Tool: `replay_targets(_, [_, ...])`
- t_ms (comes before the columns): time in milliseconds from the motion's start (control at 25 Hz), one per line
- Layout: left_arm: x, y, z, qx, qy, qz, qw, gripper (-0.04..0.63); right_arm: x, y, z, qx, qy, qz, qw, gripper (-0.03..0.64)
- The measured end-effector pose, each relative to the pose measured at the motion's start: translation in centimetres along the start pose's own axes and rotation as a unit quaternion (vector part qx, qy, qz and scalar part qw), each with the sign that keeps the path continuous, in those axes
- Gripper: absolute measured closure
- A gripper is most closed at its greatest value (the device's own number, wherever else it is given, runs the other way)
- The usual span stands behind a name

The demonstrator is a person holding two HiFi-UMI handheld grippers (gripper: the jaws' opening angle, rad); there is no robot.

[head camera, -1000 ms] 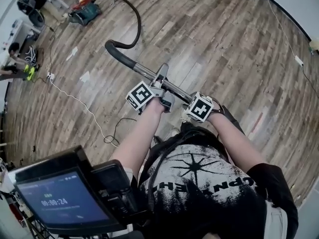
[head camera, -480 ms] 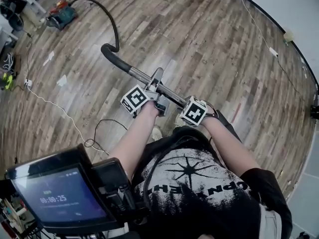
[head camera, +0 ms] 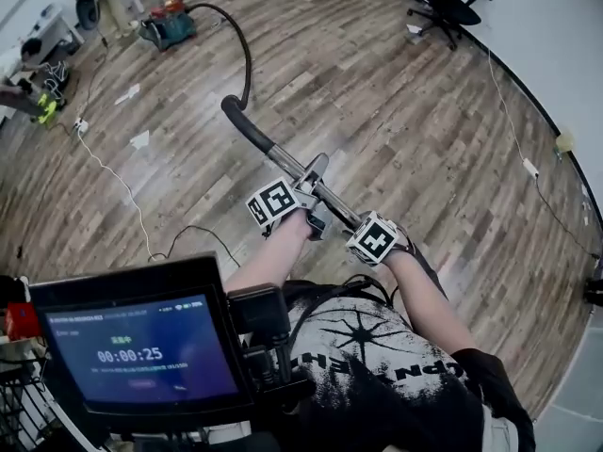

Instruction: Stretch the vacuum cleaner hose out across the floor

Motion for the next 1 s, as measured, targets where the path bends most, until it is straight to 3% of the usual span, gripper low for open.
replay_targets(160, [-1.5,-0.5,-5.2,-0.014,-0.004,0.003,0.9999,0.552,0.0,2.0,-5.2,-0.001,0.015,0.006,1.0,0.555])
replay_targets(400, [-2.0,-0.1,-8.7,-0.019,-0.001,0.017,0.9997,0.552,0.9,3.0,-8.7,0.002,0.016,0.021,1.0,0.555])
replay_targets(600, [-2.9,-0.2,-15.0,-0.013,-0.014,0.028,0.9994,0.552,2.1,4.2,-14.5,-0.014,0.012,0.03,0.999,0.555])
replay_targets(1000, [-4.5,-0.4,-16.8,0.031,-0.014,0.02,0.9992,0.552,3.6,5.5,-15.4,-0.024,-0.026,0.007,0.999,0.554])
Point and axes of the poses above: the fingertips, and each gripper's own axes: y backward along the fingers, x to its left, z out of its top, the point moved 3 cm from there along y, backward along the fingers, and after that the axes turned 1 degree about y, right-handed, at the moved point
